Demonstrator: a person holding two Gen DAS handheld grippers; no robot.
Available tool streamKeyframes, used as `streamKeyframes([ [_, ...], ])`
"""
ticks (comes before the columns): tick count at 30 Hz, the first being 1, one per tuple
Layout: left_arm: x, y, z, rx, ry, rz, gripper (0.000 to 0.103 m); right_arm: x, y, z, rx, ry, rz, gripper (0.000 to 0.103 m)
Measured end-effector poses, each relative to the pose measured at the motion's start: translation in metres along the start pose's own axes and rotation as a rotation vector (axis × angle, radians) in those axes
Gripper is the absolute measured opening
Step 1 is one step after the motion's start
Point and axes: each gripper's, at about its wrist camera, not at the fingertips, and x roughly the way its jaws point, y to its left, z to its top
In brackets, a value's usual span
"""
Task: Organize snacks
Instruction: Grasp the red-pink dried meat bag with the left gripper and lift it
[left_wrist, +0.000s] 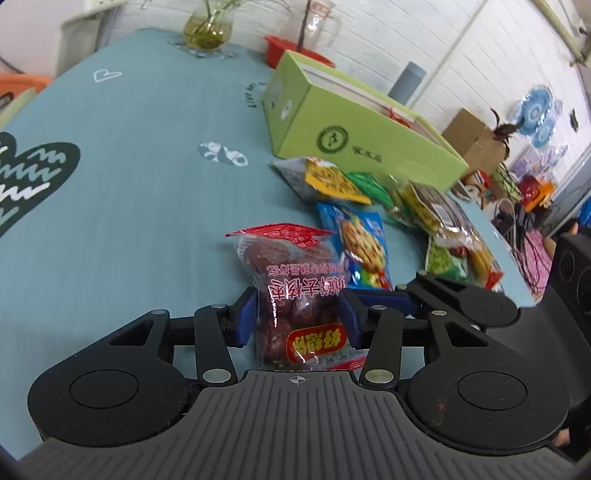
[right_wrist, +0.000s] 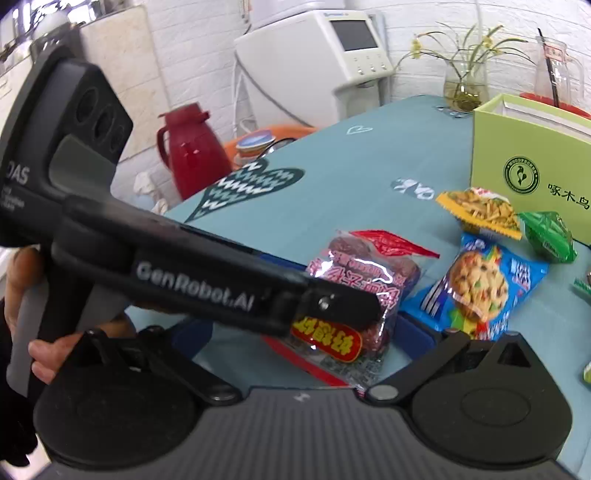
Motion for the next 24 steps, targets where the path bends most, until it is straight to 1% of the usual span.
streamKeyframes([
  [1,-0.004,-0.004,-0.006,0.007,0.001,0.002,0.027,-0.006,0.004,-0.005,-0.001,0.001,0.003,0.102],
  [3,-0.012,-0.011,-0.017,0.021,0.003,0.005,0.029,-0.016,0.009,-0.013,-0.006,-0.01,0.006,0.102],
  [4,-0.015,-0.013,-0.019,0.024,-0.004,0.018,0.035,-0.021,0.011,-0.015,-0.011,-0.021,0.003,0.102],
  [6,-0.019,-0.015,-0.019,0.028,-0.03,0.062,0.043,-0.026,0.011,-0.018,-0.021,-0.034,-0.028,0.102],
  [8,-0.019,-0.012,-0.016,0.004,-0.036,0.083,0.043,-0.026,0.008,-0.018,-0.012,-0.034,-0.063,0.102],
  [9,-0.018,-0.011,-0.015,-0.007,-0.03,0.074,0.043,-0.025,0.006,-0.019,0.0,-0.034,-0.068,0.102],
  [11,-0.016,-0.01,-0.018,-0.017,-0.018,0.066,0.042,-0.023,0.004,-0.021,0.011,-0.034,-0.047,0.102],
  [13,-0.017,-0.013,-0.023,-0.003,-0.031,0.081,0.041,-0.018,0.007,-0.025,0.004,-0.029,-0.033,0.102],
  [14,-0.017,-0.014,-0.024,0.001,-0.034,0.083,0.035,-0.017,0.01,-0.028,-0.025,-0.044,-0.048,0.1],
  [15,-0.017,-0.014,-0.026,-0.005,-0.026,0.056,0.014,-0.017,0.015,-0.029,-0.051,-0.042,-0.066,0.089],
  [16,-0.018,-0.012,-0.027,-0.03,-0.015,0.026,0.011,-0.019,0.019,-0.027,-0.071,-0.049,-0.097,0.082],
  [17,-0.018,-0.012,-0.027,-0.038,-0.012,0.034,0.01,-0.021,0.018,-0.025,-0.072,-0.052,-0.099,0.078],
  [18,-0.02,-0.014,-0.026,-0.029,-0.018,0.044,0.008,-0.025,0.014,-0.023,-0.055,-0.061,-0.088,0.076],
  [20,-0.024,-0.021,-0.02,-0.021,-0.035,0.046,0.006,-0.032,0.004,-0.019,-0.02,-0.083,-0.065,0.075],
  [21,-0.023,-0.024,-0.015,-0.016,-0.04,0.045,0.006,-0.035,0.0,-0.016,-0.012,-0.095,-0.07,0.075],
  [24,-0.019,-0.037,0.005,0.001,-0.061,0.023,0.006,-0.047,-0.009,-0.006,-0.012,-0.143,-0.12,0.075],
])
